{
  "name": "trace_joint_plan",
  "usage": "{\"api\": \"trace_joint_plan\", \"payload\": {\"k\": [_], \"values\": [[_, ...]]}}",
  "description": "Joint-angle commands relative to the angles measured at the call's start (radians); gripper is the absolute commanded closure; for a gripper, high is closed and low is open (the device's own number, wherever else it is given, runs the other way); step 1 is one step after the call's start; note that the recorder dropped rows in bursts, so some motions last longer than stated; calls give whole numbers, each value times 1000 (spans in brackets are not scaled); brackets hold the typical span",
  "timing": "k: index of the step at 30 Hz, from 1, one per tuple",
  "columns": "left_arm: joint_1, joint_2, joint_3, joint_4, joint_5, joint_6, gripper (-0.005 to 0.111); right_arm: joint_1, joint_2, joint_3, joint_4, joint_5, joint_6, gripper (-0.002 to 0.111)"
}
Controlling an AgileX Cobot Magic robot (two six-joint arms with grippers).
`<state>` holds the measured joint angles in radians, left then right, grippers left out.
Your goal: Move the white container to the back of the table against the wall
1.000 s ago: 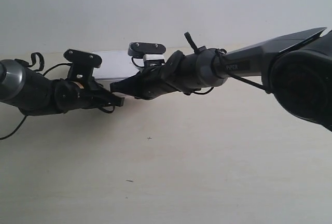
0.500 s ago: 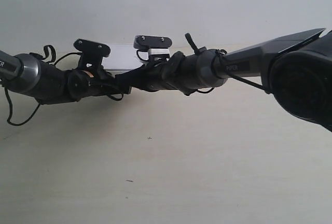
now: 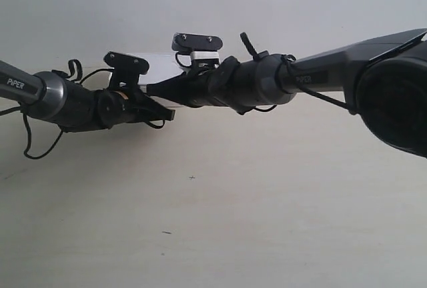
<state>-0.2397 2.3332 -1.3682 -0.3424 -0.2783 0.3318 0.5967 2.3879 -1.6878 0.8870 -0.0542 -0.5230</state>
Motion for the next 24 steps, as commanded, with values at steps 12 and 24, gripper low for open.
{"api": "trace_joint_plan", "payload": {"k": [12,24], "values": [[2,6,-27,11,-44,5,107,23,-82,-3,-7,46,-35,108],[2,104,-168,5,2,5,107,38,-149,-3,-12,60,-61,108]]}}
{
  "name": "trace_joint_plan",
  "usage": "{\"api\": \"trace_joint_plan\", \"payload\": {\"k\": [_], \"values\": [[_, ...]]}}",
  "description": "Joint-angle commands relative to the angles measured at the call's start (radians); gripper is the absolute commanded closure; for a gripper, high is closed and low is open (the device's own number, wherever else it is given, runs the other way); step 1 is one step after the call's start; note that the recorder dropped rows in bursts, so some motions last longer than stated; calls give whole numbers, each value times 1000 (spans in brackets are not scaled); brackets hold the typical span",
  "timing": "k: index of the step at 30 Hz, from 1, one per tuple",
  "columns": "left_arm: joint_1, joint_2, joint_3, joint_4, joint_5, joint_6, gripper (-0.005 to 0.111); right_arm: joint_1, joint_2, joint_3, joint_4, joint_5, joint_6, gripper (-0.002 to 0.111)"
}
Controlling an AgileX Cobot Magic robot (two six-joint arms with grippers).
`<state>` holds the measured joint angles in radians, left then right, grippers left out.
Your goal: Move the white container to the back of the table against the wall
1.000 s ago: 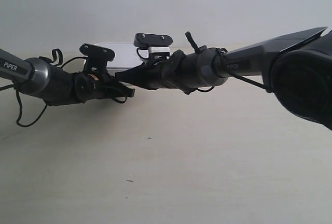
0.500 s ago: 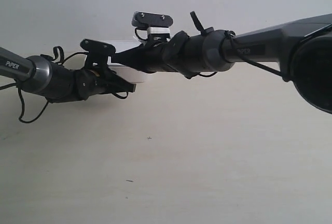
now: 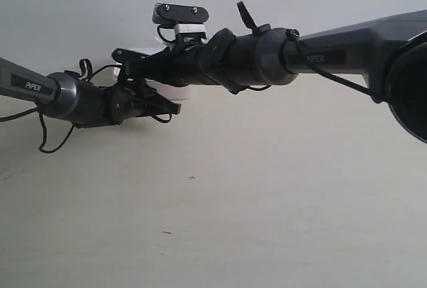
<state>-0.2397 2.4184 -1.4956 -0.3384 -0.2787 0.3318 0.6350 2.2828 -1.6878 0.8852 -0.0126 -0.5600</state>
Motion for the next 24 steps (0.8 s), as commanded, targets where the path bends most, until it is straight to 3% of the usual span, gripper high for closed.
{"api": "trace_joint_plan", "payload": {"k": [1,12,24], "values": [[2,18,-46,-1,2,5,107,-1,-48,-3,-10,27,-24,108],[2,80,-190,-37,45,3,107,27,-49,-3,-13,36,-50,108],[2,92,-197,-40,48,10,107,27,-49,-3,-13,75,-50,108]]}}
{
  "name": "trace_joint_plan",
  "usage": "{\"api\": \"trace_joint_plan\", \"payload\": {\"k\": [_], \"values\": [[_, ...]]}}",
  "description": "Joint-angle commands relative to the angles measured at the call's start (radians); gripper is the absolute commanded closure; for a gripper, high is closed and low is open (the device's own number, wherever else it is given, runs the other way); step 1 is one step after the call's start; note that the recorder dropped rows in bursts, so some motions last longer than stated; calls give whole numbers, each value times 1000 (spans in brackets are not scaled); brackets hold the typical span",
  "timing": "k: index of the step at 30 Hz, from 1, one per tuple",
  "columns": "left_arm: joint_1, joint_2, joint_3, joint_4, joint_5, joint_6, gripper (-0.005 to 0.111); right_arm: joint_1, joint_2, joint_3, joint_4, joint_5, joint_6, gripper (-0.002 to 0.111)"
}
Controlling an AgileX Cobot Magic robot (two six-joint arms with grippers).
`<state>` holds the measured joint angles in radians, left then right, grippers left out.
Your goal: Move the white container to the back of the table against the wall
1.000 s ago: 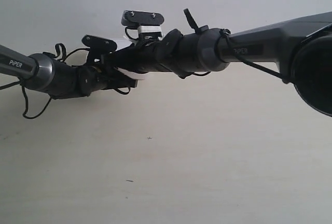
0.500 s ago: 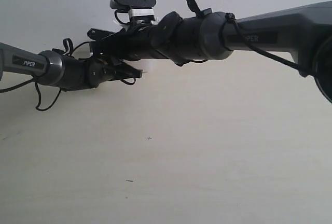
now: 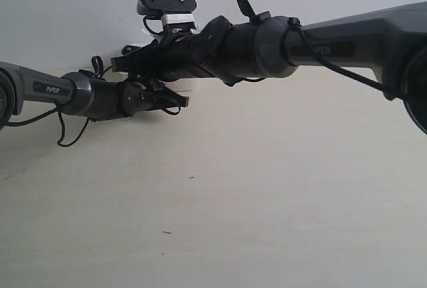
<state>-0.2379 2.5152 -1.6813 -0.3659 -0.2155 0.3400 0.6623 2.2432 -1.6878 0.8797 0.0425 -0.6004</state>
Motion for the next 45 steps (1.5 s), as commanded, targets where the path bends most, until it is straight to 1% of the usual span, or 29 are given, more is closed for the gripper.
{"api": "trace_joint_plan", "payload": {"k": [1,3,5,10,13,17,19,22,24,27,30,32,37,39,43,45], "values": [[0,-7,-11,-12,0,2,107,0,-10,-3,-7,24,-9,108],[0,-17,-7,-12,39,2,107,0,-10,-3,-7,45,-9,108],[0,-37,15,-12,51,4,107,0,-10,-3,-10,73,-9,108],[2,-135,144,-12,2,25,107,0,-29,-3,-51,93,-15,108],[2,-217,252,-8,-75,25,107,0,-59,-3,-51,96,-26,108],[2,-341,412,-12,-176,16,107,0,-116,-3,-61,168,-26,108],[0,-406,503,-12,-234,16,107,0,-145,-3,-84,197,-26,108],[-4,-519,634,-10,-328,16,107,0,-200,39,-134,193,-26,108],[-4,-611,725,-8,-370,16,107,0,-250,95,-151,173,-24,108],[-11,-767,854,13,-434,-6,107,7,-366,240,-177,110,-27,108],[-26,-937,986,121,-473,-72,107,26,-515,411,-212,-11,-29,108],[-54,-1056,1058,150,-473,-75,107,39,-638,531,-228,-76,-29,108],[-164,-1415,1223,152,-466,-24,107,78,-973,803,-224,-233,-35,108],[-200,-1550,1272,152,-424,-16,107,83,-1104,888,-224,-247,-33,108],[-254,-1824,1320,152,-227,-15,107,83,-1384,1049,-224,-248,-43,108],[-275,-1940,1334,152,-171,-48,107,83,-1500,1112,-224,-243,-62,108]]}}
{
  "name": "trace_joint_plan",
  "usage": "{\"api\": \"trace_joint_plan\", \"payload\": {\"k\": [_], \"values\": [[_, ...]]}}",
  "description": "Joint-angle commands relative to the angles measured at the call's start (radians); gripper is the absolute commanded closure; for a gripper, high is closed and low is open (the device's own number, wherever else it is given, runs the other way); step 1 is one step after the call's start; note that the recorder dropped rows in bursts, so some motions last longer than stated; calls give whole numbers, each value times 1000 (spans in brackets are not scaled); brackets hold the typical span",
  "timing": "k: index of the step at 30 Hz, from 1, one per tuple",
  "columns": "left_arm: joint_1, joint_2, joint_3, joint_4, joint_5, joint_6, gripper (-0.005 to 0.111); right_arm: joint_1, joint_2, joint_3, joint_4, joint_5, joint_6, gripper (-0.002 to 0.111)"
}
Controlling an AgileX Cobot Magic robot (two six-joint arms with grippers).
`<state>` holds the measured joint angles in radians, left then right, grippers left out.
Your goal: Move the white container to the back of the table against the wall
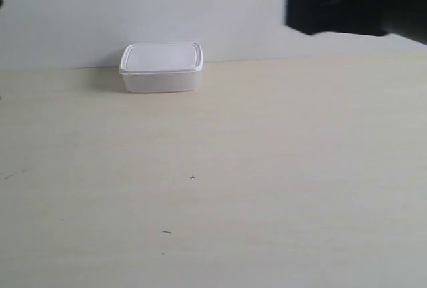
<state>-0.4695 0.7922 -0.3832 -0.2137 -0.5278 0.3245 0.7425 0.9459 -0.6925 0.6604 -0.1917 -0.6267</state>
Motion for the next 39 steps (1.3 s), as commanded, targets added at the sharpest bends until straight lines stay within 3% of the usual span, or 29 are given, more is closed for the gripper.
{"api": "trace_joint_plan", "payload": {"k": [1,6,13,39], "values": [[-56,-266,40,0,154,-51,107,3,-262,147,-4,4,-36,108],[-119,-372,42,2,243,-71,107,3,-455,247,82,14,-36,108],[-228,-313,42,75,212,-73,107,3,-455,267,84,-88,-36,108],[-228,-307,42,62,370,-95,107,3,-452,267,89,-18,-36,108]]}}
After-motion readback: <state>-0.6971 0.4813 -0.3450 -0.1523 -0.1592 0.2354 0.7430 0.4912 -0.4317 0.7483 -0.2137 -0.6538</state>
